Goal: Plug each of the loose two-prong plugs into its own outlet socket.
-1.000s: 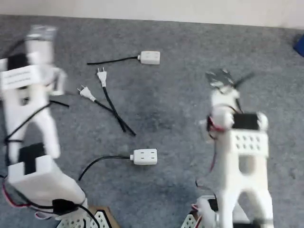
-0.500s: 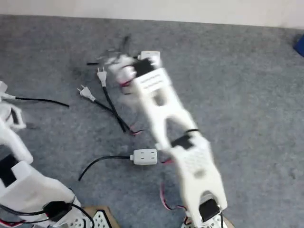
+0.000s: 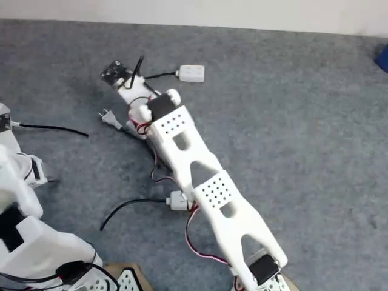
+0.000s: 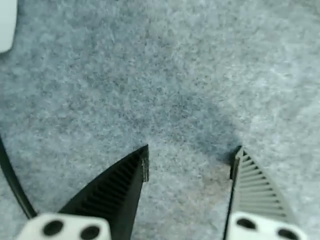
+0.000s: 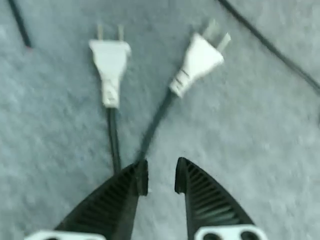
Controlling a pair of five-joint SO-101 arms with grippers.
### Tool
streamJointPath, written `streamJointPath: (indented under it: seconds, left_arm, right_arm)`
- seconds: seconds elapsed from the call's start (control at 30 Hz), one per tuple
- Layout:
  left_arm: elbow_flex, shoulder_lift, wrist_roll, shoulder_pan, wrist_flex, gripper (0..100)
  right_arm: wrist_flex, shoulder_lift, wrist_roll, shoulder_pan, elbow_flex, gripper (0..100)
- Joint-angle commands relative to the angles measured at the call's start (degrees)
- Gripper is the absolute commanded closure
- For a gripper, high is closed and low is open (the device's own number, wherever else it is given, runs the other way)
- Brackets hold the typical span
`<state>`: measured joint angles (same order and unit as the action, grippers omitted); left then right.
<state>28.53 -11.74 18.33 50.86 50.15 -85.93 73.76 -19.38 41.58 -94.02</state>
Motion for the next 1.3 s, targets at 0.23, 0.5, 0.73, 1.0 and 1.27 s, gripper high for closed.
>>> streamJointPath:
  seconds: [0.23, 0.5, 0.73, 1.0, 1.27]
  left_arm:
    - [6.6, 16.5, 0.4, 0.9, -2.6, 75]
    - [16.8, 34.6, 0.4, 0.8, -2.7, 75]
    - [20.4, 39.5, 0.4, 0.8, -2.5, 75]
    - [20.4, 40.0, 0.4, 0.9, -2.4, 75]
    - [20.3, 40.0, 0.4, 0.9, -0.3, 75]
  right_arm:
    - [11.6, -1.0, 0.7, 5.6, 9.3, 79.1]
    - [12.2, -0.9, 0.7, 5.8, 10.9, 78.5]
    - [14.5, -0.8, 3.1, 9.1, 10.9, 78.5]
    - [22.6, -0.8, 3.2, 9.6, 15.3, 78.6]
    - [26.5, -0.8, 3.1, 9.5, 22.5, 78.6]
